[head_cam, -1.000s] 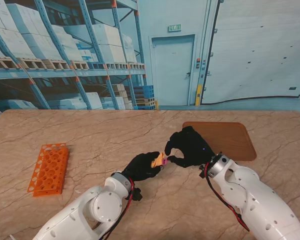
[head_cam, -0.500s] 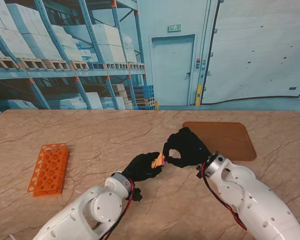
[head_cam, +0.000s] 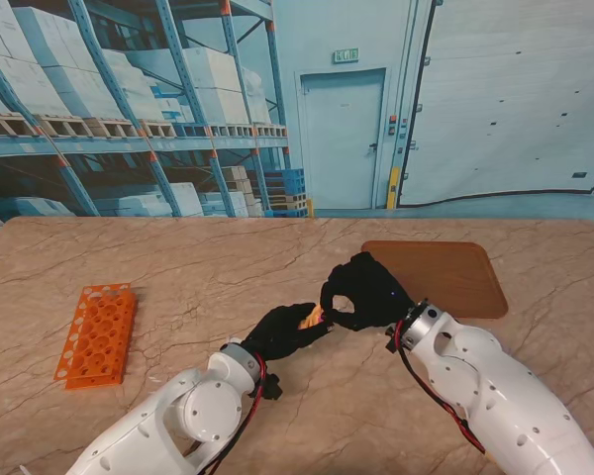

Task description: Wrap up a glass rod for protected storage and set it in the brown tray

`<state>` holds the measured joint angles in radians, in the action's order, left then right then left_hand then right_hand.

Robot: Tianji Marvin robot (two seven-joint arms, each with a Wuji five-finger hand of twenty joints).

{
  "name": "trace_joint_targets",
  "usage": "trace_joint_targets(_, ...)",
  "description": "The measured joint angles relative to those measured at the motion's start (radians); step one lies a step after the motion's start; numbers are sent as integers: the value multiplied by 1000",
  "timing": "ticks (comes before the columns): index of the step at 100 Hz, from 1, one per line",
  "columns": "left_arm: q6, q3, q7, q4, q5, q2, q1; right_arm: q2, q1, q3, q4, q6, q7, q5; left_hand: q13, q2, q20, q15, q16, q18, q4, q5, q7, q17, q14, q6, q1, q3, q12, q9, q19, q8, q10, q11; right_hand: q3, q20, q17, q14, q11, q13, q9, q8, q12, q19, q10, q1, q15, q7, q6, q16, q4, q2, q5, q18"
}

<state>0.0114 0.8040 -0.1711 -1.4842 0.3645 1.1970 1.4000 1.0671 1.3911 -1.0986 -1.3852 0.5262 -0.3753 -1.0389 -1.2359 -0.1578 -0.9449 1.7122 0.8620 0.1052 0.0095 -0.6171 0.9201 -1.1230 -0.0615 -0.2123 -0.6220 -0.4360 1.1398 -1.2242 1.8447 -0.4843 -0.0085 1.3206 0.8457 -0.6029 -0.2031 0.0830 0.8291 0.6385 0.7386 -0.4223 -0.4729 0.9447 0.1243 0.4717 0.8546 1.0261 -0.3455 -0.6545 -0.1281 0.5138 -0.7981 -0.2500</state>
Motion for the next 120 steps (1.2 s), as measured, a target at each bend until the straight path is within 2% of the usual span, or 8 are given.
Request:
trace_joint_targets(12, 0, 2, 1, -1, -5, 1, 1, 2, 2, -4, 0, -7, -1, 1, 1, -3, 0, 0, 1, 7, 0, 0, 15, 2, -6, 0, 1, -78, 0, 10, 0, 25, 8, 0, -20, 0, 0, 0, 0, 0, 0, 0, 0, -2, 0, -11, 0, 1, 11, 0, 0, 2, 16, 0)
trace_joint_targets(37, 3, 6, 8, -3, -21, 2, 1, 14, 50, -61, -33, -23, -20, 26, 1, -88, 0, 0, 1, 13, 1, 0, 35, 2, -13, 0, 69, -281, 0, 10, 0, 46, 15, 0, -43, -10, -2, 0, 0, 0, 0, 1, 0, -3, 0, 12, 0, -22, 16, 0, -2, 13, 105, 0)
trace_joint_targets(56, 7, 8, 9, -3, -22, 2, 1, 18, 81, -90, -49, -10, -10, 49, 1, -88, 0, 0, 2, 14, 1, 0, 35, 2, -14, 0, 70, -294, 0, 10, 0, 47, 16, 0, 30, -10, -16, -11, 0, 0, -16, 0, 0, -3, 0, 42, -2, -25, -22, 0, -4, 16, 166, 13)
trace_joint_targets(66, 10, 8, 9, -3, -22, 2, 1, 18, 96, -104, -55, 6, 15, 57, 1, -88, 0, 0, 2, 14, 1, 0, 35, 2, -14, 0, 79, -313, 0, 10, 0, 47, 16, 0, 84, -10, -25, -15, 0, 0, -28, 0, 0, -3, -5, 27, -13, -26, -30, 0, -4, 98, 182, 14)
trace_joint_targets(69, 10, 8, 9, -3, -22, 2, 1, 18, 99, -107, -56, 10, 27, 63, 1, -89, 0, 0, 2, 14, 1, 0, 35, 2, -15, 0, 79, -317, 0, 10, 0, 47, 17, 0, 96, -10, -26, -18, 0, 0, -28, 0, 0, -3, -9, 26, -14, -26, -31, 0, -23, 119, 182, 14)
trace_joint_targets(81, 12, 10, 9, -3, -23, 2, 2, 15, 108, -106, -57, 15, 33, 62, 1, -99, 0, 0, 2, 14, 2, 0, 35, 2, -15, 0, 79, -329, 0, 10, 0, 47, 17, 0, 114, -10, -27, -23, 0, 0, -28, 0, 0, -3, -12, 26, -14, -26, -31, 0, -23, 165, 182, 15)
trace_joint_targets(87, 14, 10, 9, -3, -23, 2, 2, 12, 108, -102, -54, 15, 25, 54, 1, -99, 0, 0, 2, 15, 20, 0, 35, 2, -15, 0, 79, -330, 1, 10, 0, 47, 17, 0, 114, -10, -27, -23, 0, -1, -28, -2, 0, -3, -12, 26, -15, -26, -31, 0, -23, 165, 187, 21)
trace_joint_targets(120, 20, 9, 9, 0, -22, 2, 3, 11, 77, -61, -16, 14, 10, 55, 1, -166, 0, 0, 2, 19, 20, -1, 35, 2, -19, 0, 79, -404, 3, 10, 0, 52, 22, 0, 114, -10, -27, -25, 0, -1, -28, -25, 0, -4, -12, 26, -15, -20, -45, 0, -24, 165, 197, 24)
